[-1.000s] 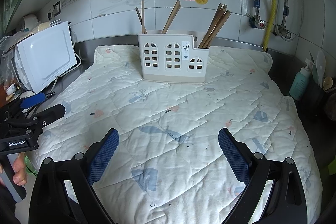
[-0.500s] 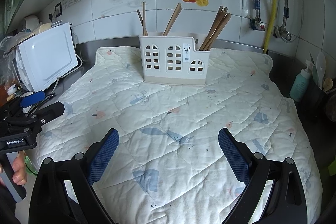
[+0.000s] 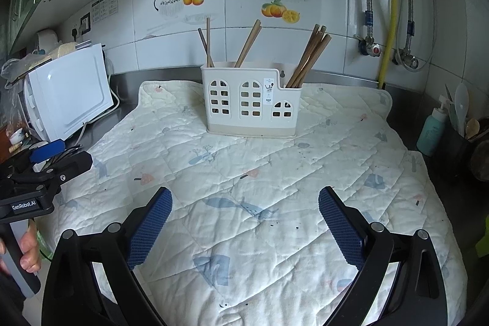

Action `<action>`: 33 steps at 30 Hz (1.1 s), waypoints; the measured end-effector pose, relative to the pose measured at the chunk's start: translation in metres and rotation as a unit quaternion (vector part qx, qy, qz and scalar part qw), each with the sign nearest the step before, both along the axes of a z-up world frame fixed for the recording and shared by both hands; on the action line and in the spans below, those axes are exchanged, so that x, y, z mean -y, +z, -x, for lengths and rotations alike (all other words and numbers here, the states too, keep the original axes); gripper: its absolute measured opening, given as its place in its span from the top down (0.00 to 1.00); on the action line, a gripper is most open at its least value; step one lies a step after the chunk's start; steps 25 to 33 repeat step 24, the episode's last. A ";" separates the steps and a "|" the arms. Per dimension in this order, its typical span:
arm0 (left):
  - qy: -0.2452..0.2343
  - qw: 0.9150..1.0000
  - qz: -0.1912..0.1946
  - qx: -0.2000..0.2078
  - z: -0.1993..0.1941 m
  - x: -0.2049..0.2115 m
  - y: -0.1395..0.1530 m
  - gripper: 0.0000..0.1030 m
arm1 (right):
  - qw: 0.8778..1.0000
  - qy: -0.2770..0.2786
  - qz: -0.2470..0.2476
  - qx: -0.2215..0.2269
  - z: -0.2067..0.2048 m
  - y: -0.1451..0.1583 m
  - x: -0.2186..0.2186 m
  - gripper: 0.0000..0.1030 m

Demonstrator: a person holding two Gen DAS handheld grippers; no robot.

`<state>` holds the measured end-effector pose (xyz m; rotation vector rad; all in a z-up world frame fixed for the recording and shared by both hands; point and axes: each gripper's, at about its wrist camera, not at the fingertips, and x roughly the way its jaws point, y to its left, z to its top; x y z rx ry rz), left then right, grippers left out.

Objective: Organize utensils

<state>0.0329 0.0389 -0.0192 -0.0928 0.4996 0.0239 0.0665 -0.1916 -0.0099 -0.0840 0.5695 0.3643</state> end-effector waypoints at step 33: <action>-0.002 1.000 0.017 0.018 0.006 -0.002 0.005 0.05 | 1.000 -0.004 -0.005 0.008 0.004 0.003 0.005 0.09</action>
